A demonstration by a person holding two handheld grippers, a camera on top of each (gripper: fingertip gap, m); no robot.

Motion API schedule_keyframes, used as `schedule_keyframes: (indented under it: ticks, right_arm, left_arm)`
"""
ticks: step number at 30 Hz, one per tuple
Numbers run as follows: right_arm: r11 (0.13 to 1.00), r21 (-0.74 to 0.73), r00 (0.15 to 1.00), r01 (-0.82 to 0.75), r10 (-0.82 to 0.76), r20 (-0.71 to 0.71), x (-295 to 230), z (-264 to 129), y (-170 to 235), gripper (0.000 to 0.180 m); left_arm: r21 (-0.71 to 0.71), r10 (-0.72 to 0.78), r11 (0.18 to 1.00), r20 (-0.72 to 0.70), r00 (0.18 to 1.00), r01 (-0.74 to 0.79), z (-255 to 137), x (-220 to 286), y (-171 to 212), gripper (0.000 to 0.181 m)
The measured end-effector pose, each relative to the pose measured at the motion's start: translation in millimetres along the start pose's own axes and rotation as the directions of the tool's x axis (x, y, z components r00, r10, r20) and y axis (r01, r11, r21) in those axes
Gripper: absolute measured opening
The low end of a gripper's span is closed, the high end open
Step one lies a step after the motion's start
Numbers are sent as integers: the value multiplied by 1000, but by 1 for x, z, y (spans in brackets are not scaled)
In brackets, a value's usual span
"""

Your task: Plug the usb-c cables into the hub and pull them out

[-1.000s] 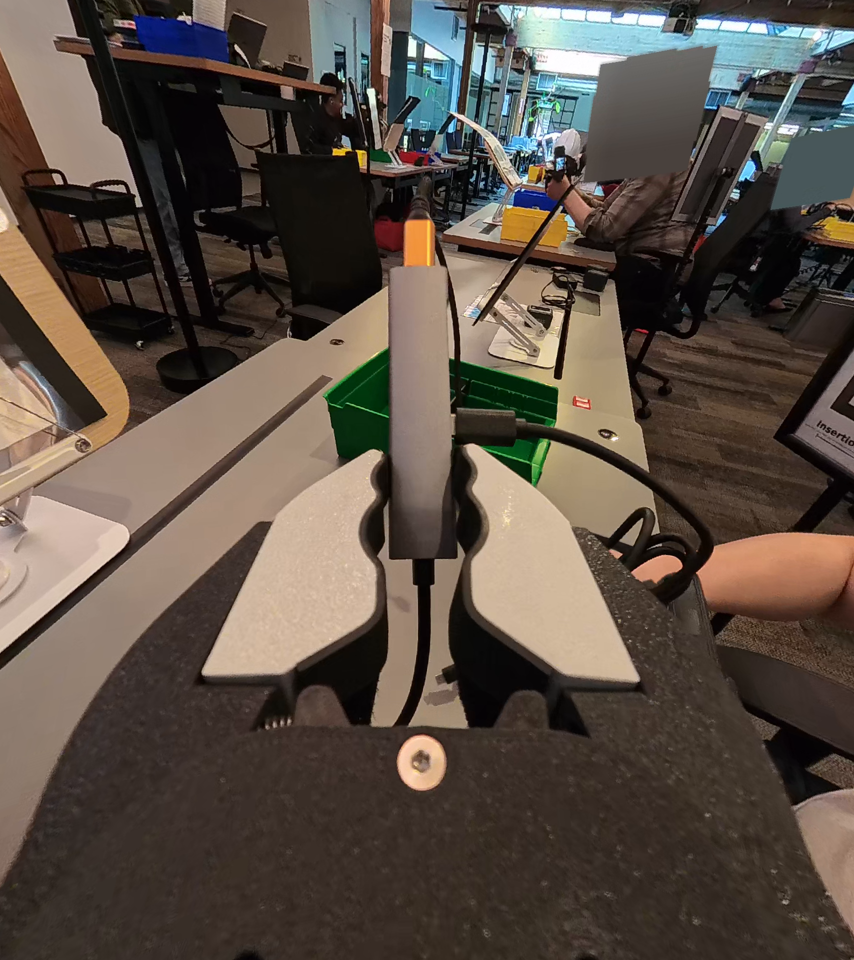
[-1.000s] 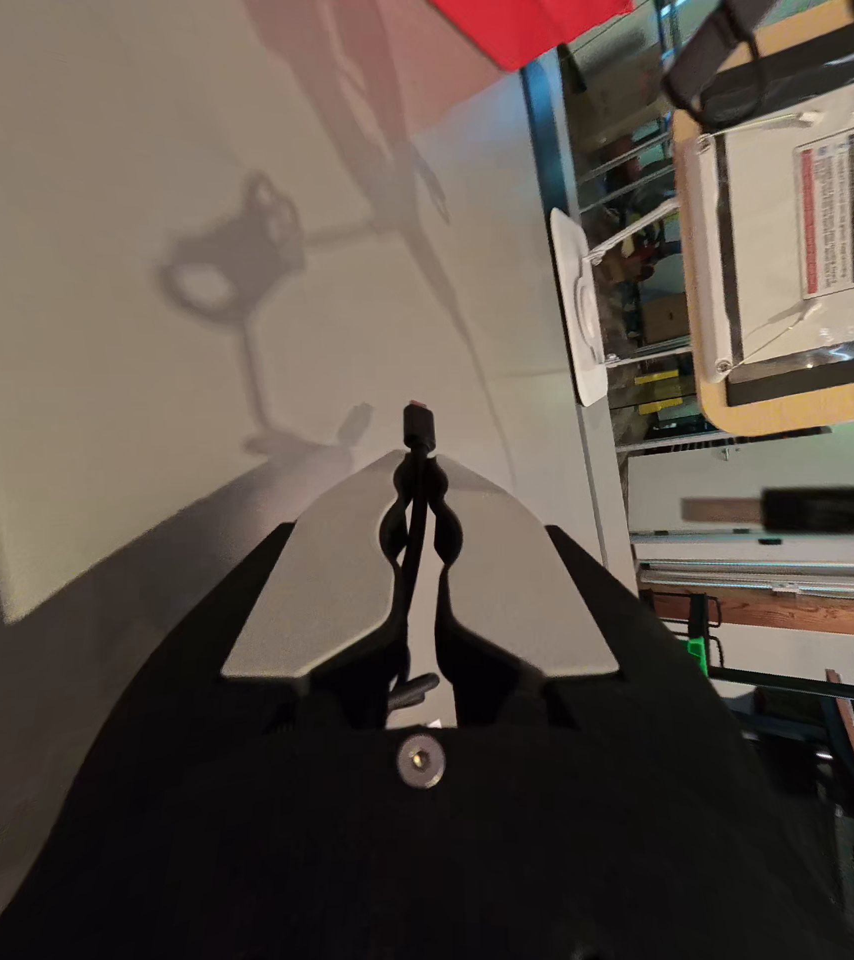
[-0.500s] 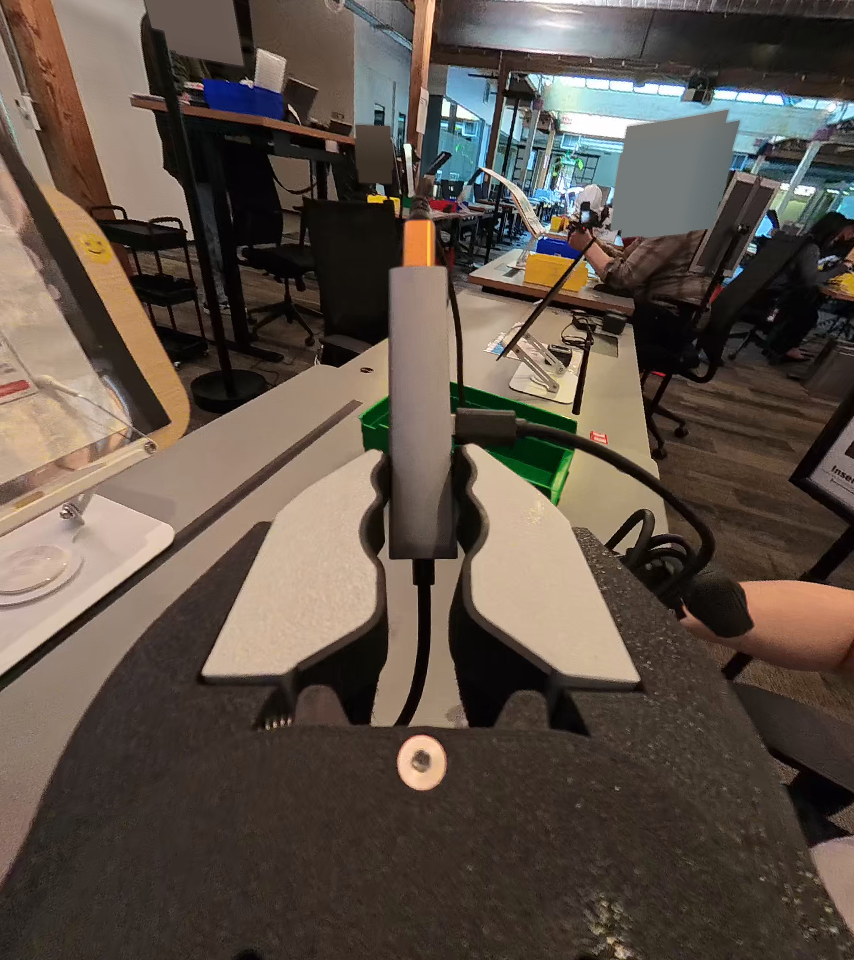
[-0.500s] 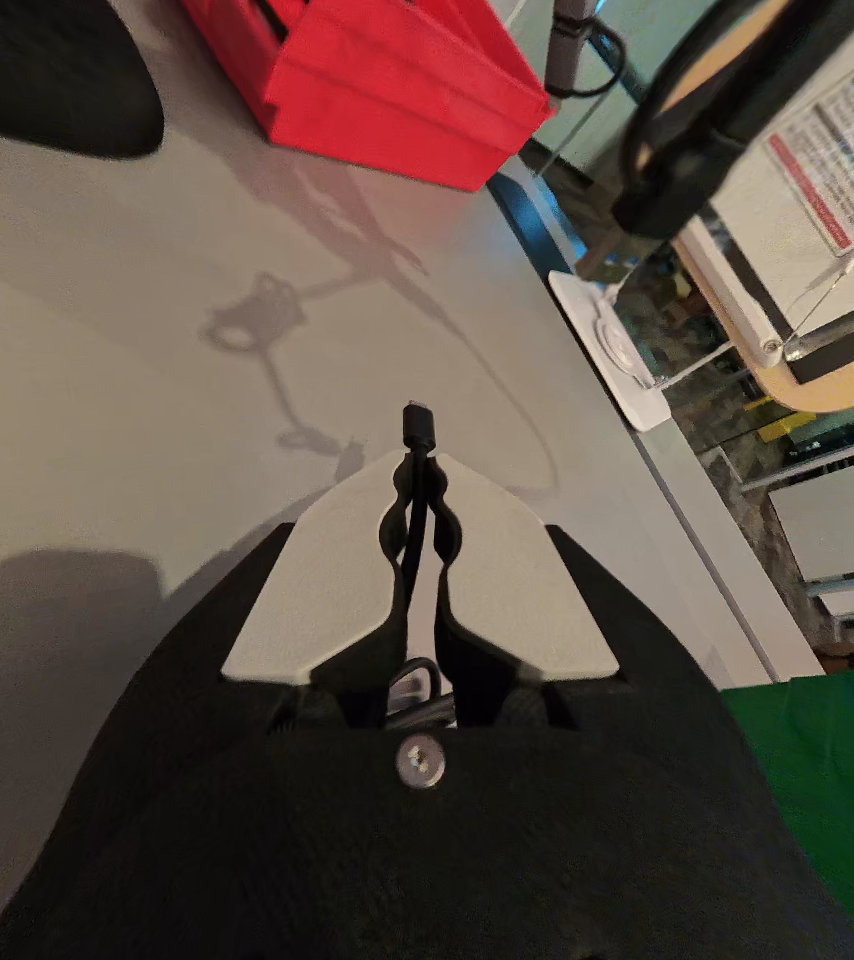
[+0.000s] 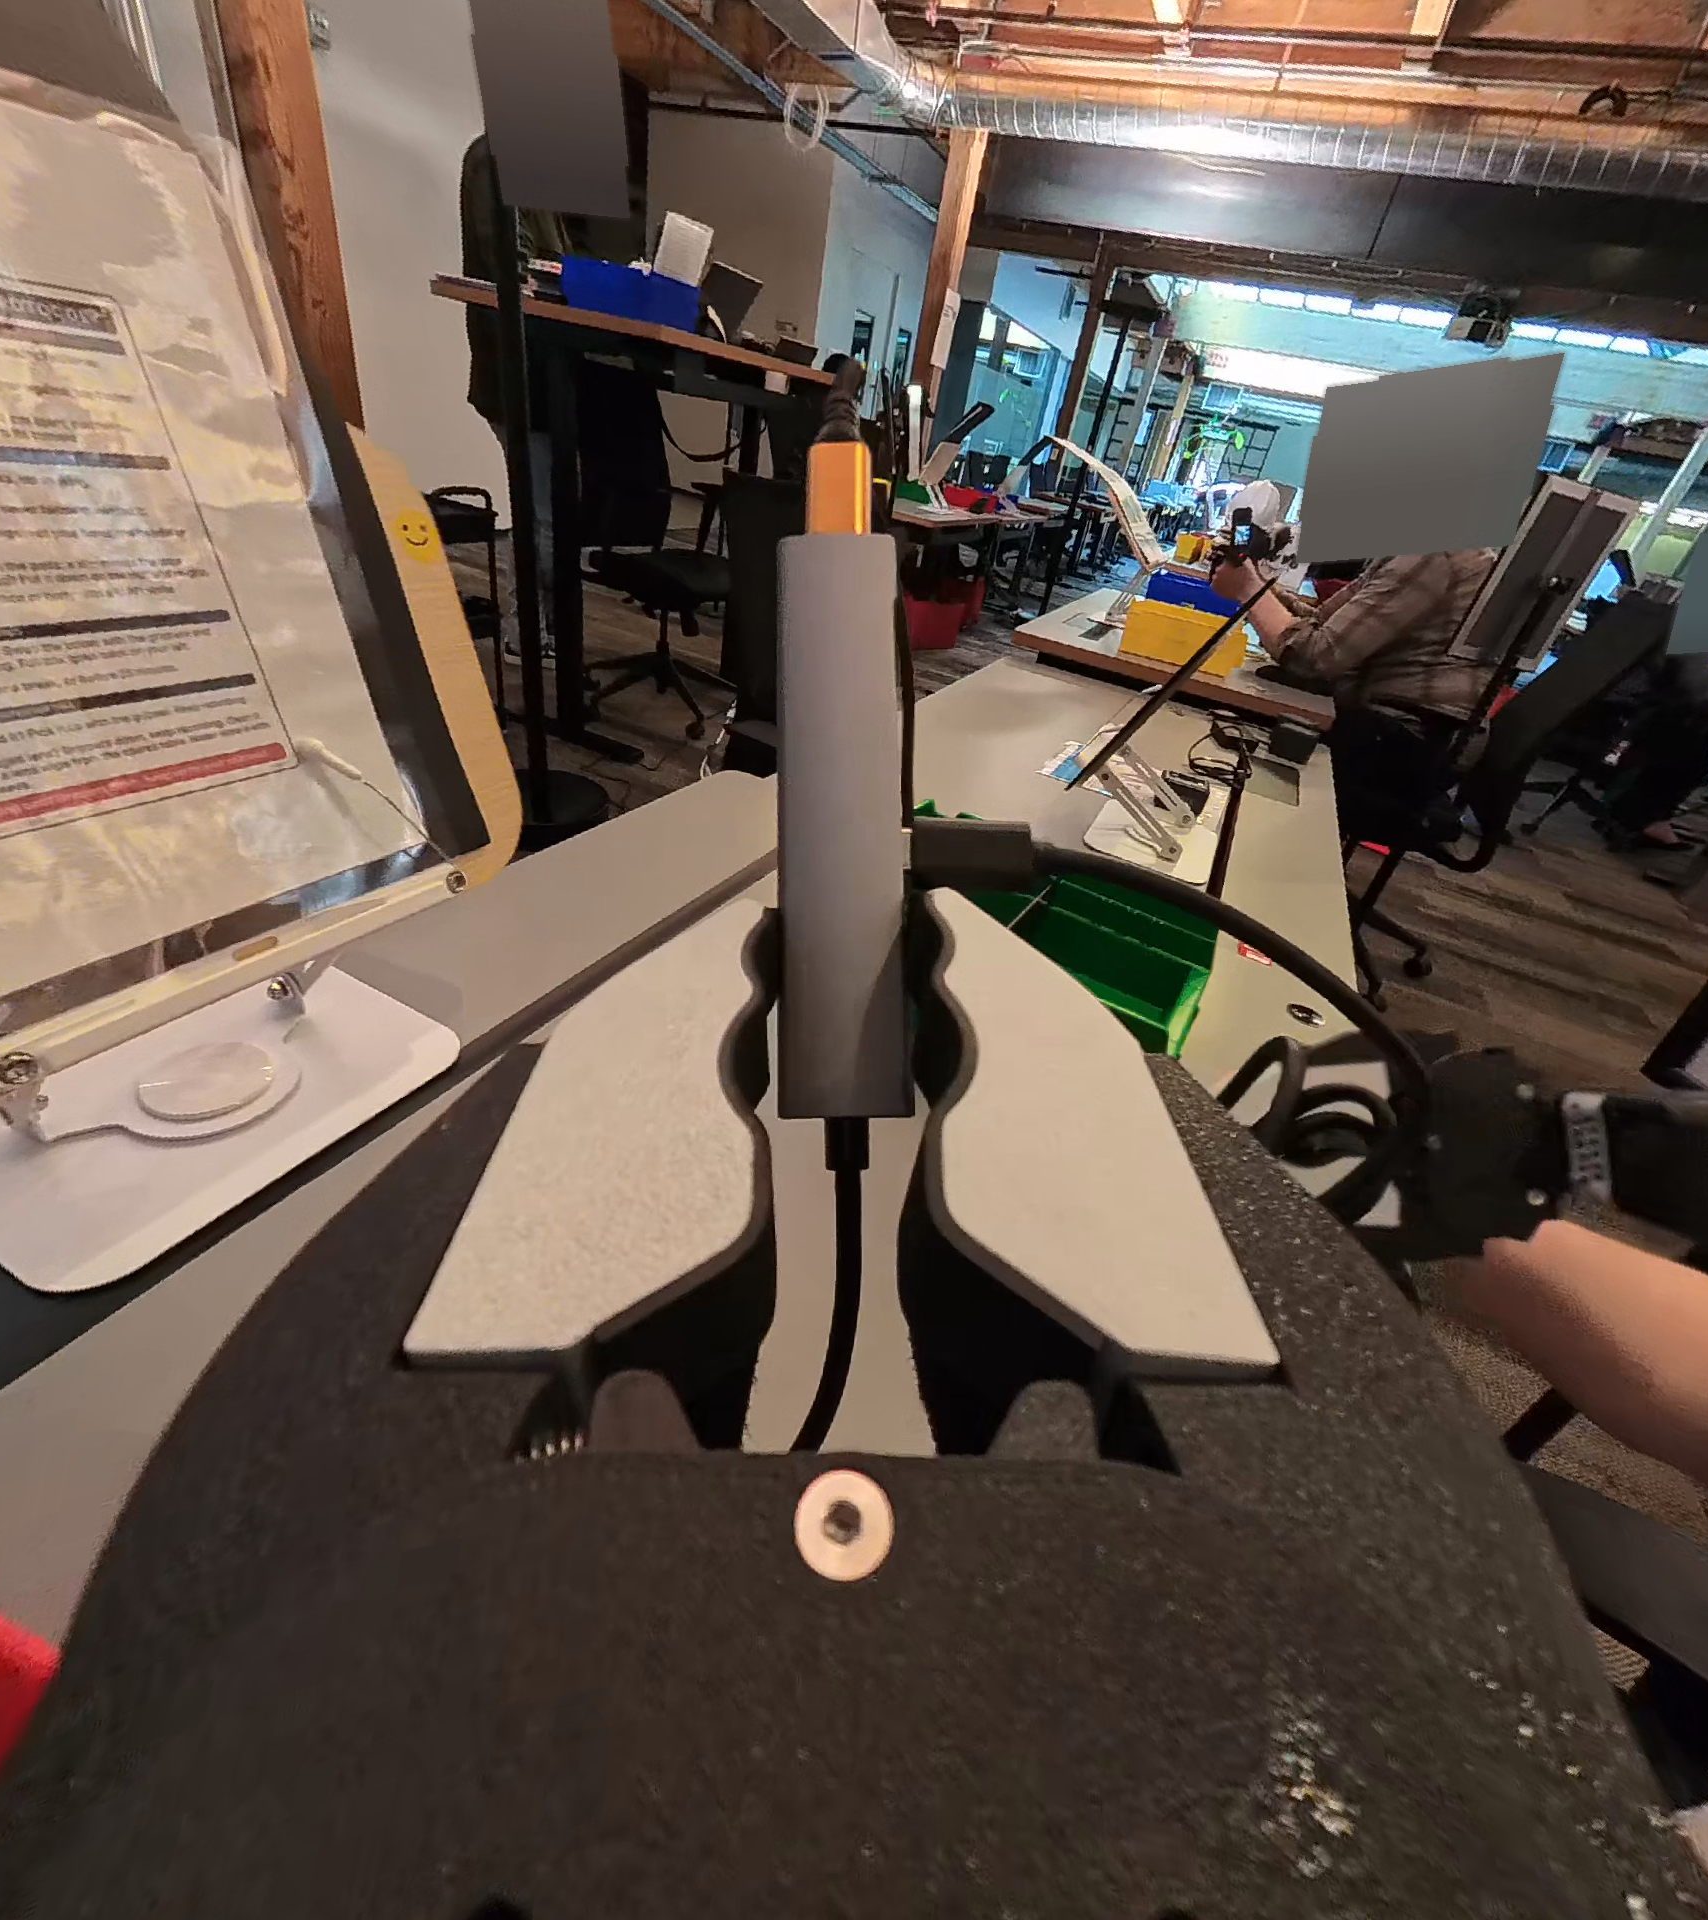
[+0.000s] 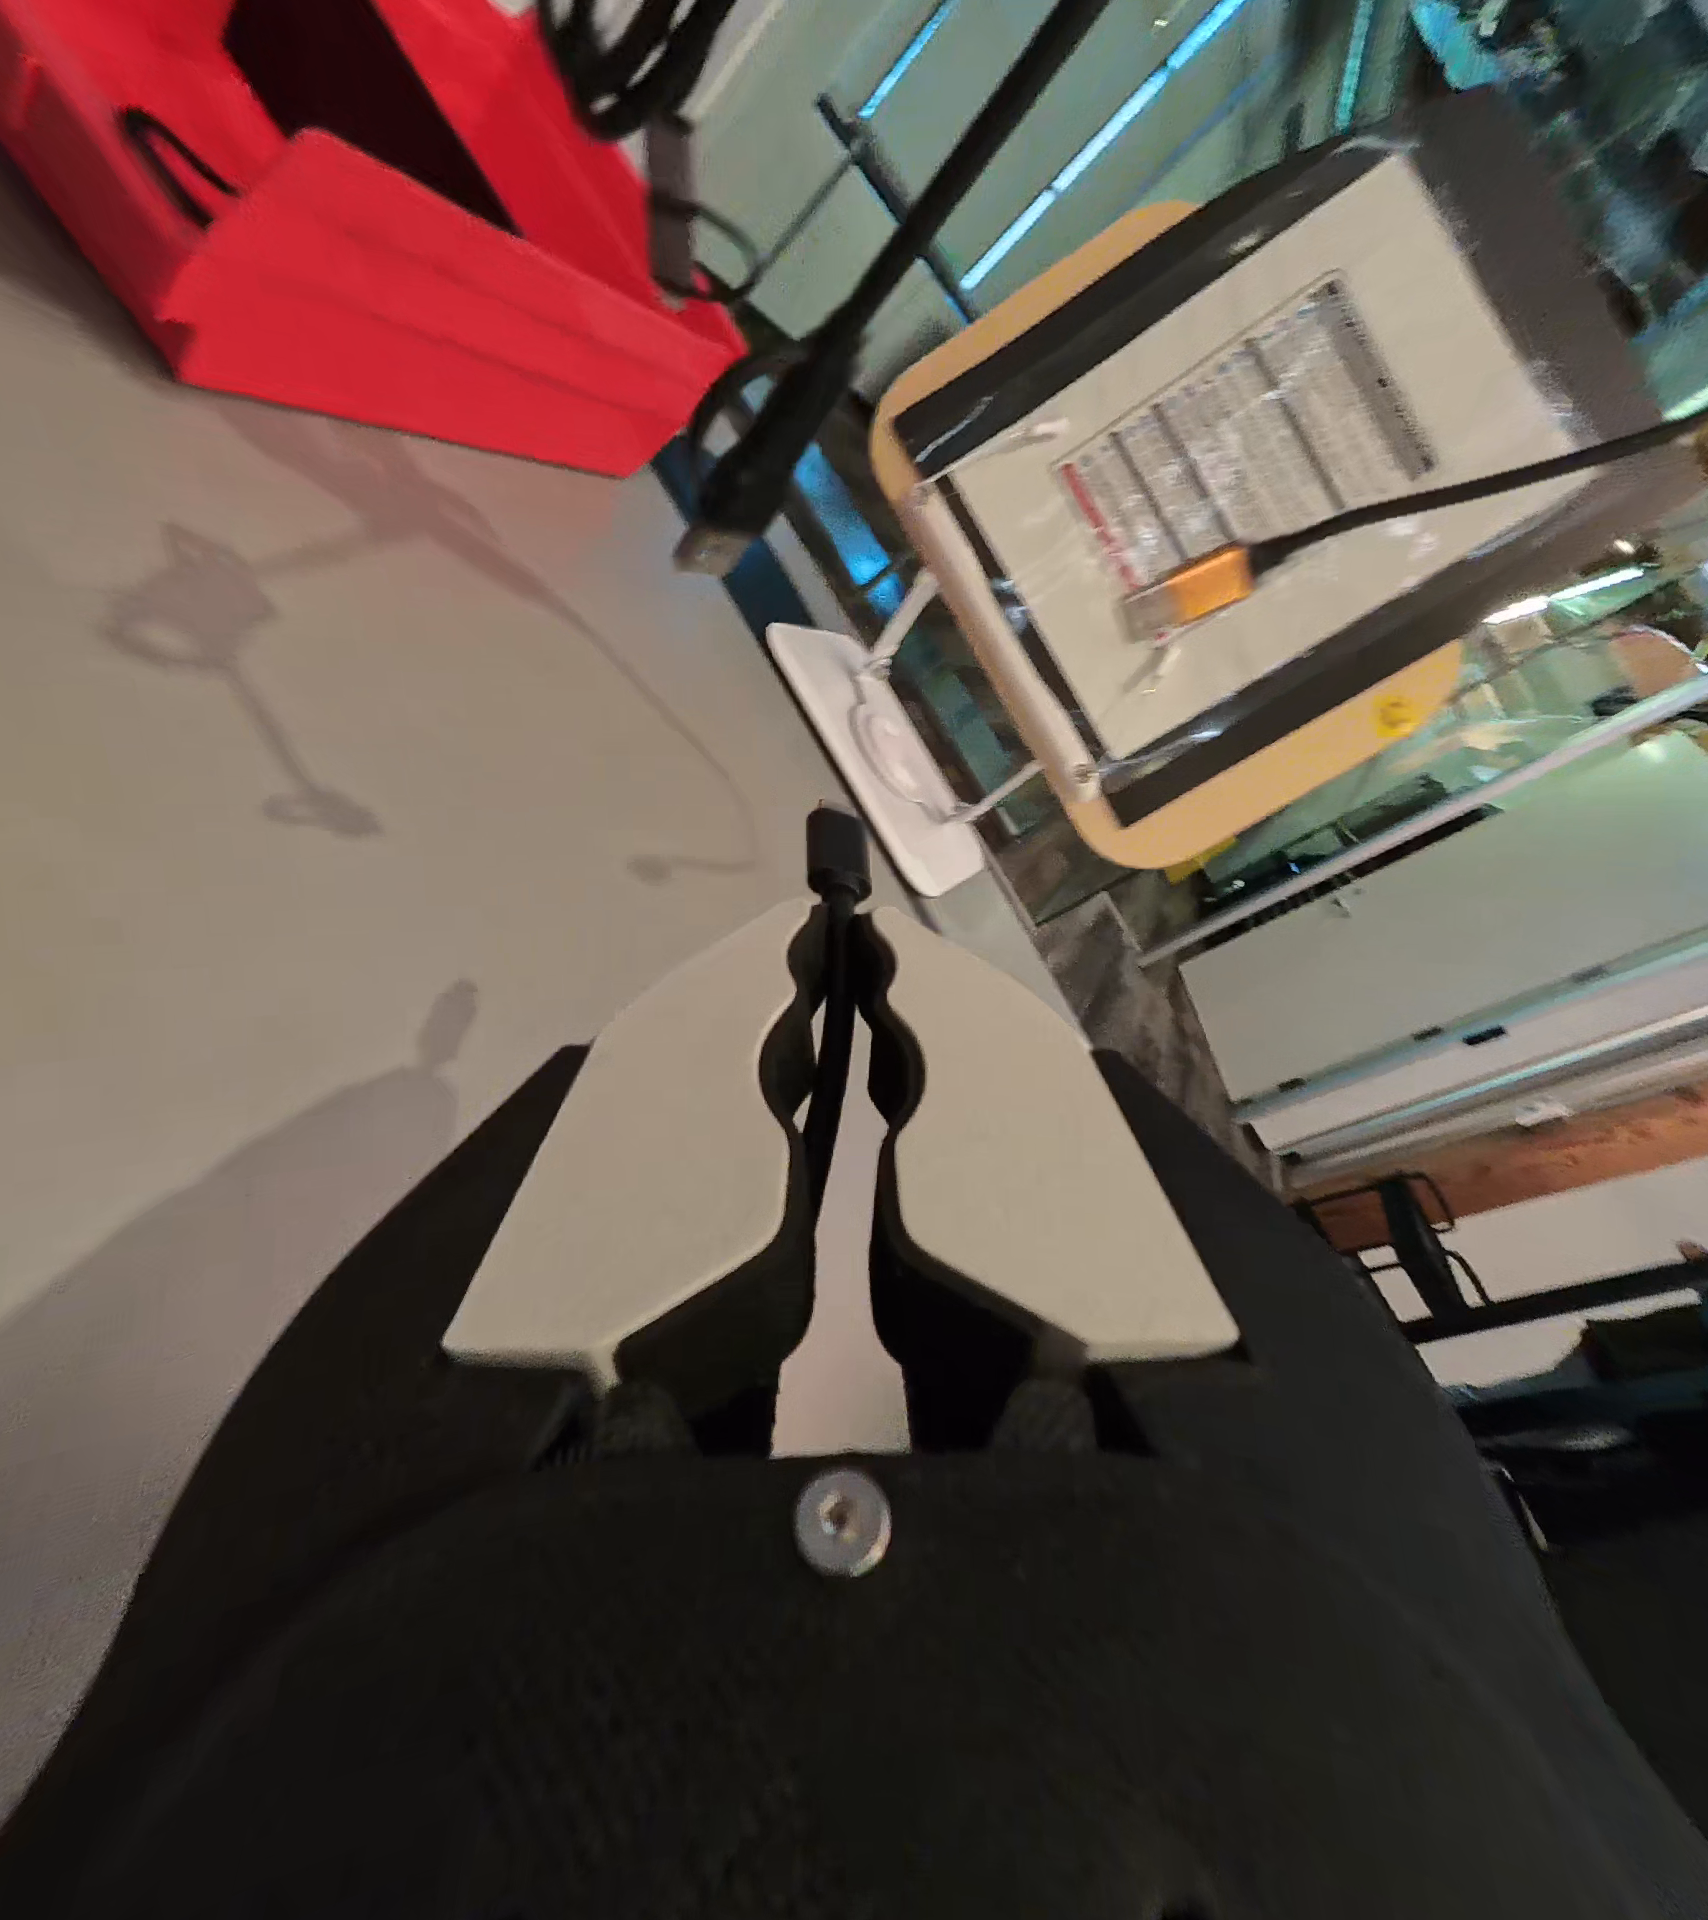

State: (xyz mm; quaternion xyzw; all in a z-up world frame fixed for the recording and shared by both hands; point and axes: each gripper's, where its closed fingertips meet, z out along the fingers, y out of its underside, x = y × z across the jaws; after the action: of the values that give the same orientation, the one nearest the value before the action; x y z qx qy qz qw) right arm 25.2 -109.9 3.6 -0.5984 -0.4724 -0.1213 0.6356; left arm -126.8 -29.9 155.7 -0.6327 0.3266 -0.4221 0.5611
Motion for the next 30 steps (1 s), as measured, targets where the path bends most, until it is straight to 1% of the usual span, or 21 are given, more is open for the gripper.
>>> schedule_keyframes:
  ticks: [3,5,10,16,19,22,30]
  right_arm:
    - [999,-39,997,-9,6,-77,29,-9,-11,6]
    - [995,-100,992,-1,-12,-124,49,-12,-14,6]
    - [986,-140,976,84,-110,-186,81,-13,-44,6]
    - [978,-175,984,112,-134,-122,92,9,-70,6]
    - [982,-166,990,89,-105,-91,97,22,-77,6]
    - [988,-144,996,58,-67,-58,97,34,-83,6]
    - [992,-120,998,25,-31,-51,97,52,-89,7]
  left_arm:
    - [-20,-14,1000,5,1000,15,7,-7,8,22]
    - [-42,-26,999,7,1000,26,16,-11,15,22]
    - [-86,-31,996,-16,999,29,43,-12,37,22]
    - [-140,-2,990,-30,1000,-3,71,-6,61,22]
    - [-161,20,987,-30,999,-25,80,-2,68,22]
    - [-167,32,985,-33,999,-37,83,2,70,22]
    - [-156,42,987,-44,998,-49,83,8,66,22]
